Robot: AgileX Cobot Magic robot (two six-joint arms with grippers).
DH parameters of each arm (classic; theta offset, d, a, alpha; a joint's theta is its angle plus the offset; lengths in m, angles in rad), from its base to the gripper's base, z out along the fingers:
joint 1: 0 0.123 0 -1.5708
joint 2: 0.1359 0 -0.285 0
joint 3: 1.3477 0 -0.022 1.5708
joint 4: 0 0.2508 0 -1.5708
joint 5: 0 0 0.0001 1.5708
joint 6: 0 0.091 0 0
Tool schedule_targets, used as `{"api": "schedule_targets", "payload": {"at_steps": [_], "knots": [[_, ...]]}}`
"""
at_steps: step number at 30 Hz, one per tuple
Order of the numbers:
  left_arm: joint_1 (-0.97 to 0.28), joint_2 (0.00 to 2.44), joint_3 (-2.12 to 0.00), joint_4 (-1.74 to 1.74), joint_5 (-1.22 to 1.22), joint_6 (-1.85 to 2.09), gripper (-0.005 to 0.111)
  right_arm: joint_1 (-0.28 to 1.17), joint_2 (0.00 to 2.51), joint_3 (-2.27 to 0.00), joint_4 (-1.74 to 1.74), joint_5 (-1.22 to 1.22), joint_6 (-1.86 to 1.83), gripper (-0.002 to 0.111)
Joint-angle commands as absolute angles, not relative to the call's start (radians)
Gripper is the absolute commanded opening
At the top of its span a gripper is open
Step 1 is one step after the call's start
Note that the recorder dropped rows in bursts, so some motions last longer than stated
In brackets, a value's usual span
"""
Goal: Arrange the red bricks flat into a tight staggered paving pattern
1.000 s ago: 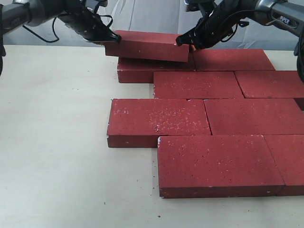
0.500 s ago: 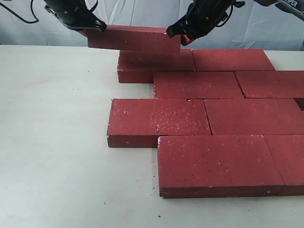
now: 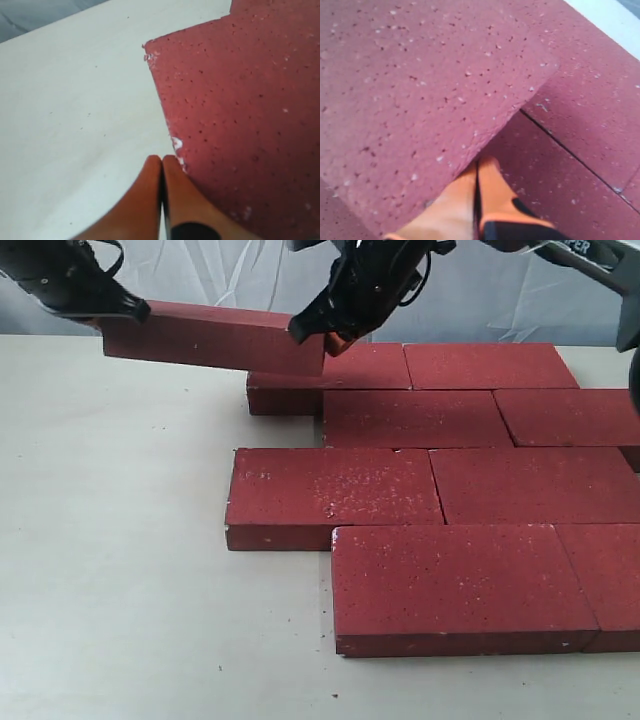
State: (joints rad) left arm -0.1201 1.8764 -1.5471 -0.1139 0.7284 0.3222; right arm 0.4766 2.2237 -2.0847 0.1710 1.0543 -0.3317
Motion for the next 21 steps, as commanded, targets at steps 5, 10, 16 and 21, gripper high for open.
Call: {"api": "schedule_targets", "payload": {"at_steps": [5,10,16,21], "knots": [[-0.018,1.679,-1.197,-0.182,0.499,0.320,0.000,0.635,2.209,-2.087,0.246,0.936,-0.276,-0.001],[0.031,1.665,-1.033,-0.186,0.342,0.316,0.000,0.710,2.280,-2.087,0.234,0.852,-0.276,-0.001],[0.031,1.673,-0.934,-0.199,0.146,0.316,0.000,0.717,2.394,-2.087,0.228,0.745,-0.276,-0.001],[0.031,1.753,-0.925,-0.186,0.156,0.316,0.000,0.717,2.426,-2.087,0.182,0.732,-0.276,-0.001]]}}
